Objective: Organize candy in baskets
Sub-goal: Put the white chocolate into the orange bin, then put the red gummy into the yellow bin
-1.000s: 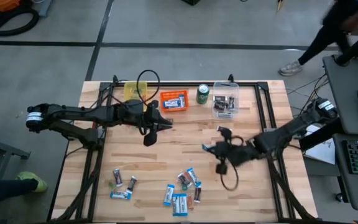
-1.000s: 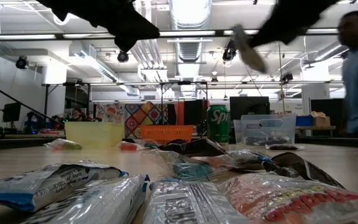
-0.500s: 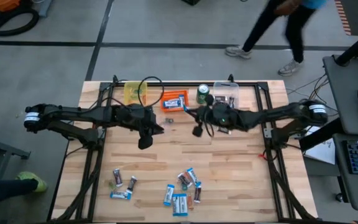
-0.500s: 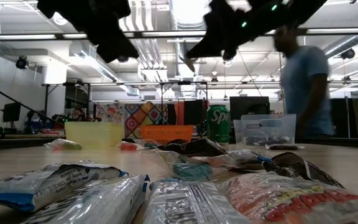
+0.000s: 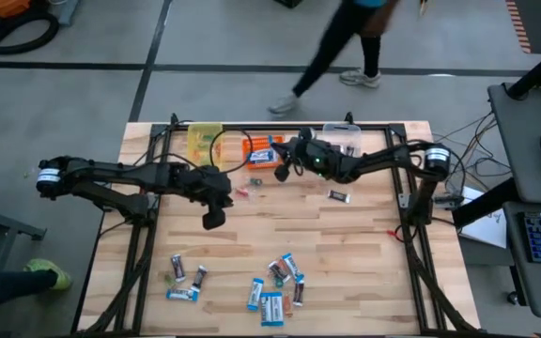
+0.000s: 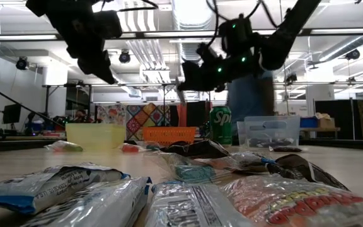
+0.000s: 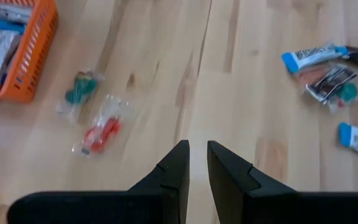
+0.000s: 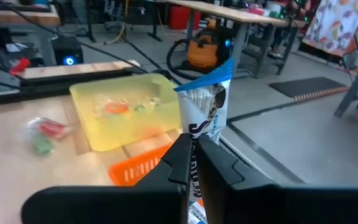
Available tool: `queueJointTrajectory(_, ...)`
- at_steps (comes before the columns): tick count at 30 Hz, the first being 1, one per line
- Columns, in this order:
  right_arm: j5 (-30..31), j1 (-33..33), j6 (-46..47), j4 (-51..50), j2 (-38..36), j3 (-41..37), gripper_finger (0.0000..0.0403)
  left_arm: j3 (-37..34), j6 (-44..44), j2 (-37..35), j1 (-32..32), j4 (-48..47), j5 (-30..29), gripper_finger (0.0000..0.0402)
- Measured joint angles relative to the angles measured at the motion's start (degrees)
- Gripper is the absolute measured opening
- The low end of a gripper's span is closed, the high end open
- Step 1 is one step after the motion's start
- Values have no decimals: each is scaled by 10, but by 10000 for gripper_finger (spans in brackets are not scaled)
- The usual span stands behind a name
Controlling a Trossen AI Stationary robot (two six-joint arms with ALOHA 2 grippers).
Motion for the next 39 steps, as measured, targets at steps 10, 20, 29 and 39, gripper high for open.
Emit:
queueJointTrajectory(10, 4, -3, 9, -7, 49, 40, 13, -38, 6, 5, 0, 14, 0, 40)
queueJointTrajectory(20, 3, -3, 13, -33, 51, 44, 29, -73, -4, 8, 0, 75, 0, 40)
queueJointTrajectory(29, 0, -4, 12, -56, 51, 44, 54, -73, -3, 10, 0, 108, 0, 40)
queueJointTrajectory(39, 0, -2, 45, -55, 35, 44, 135, -71, 21, 13, 0, 164, 0, 40)
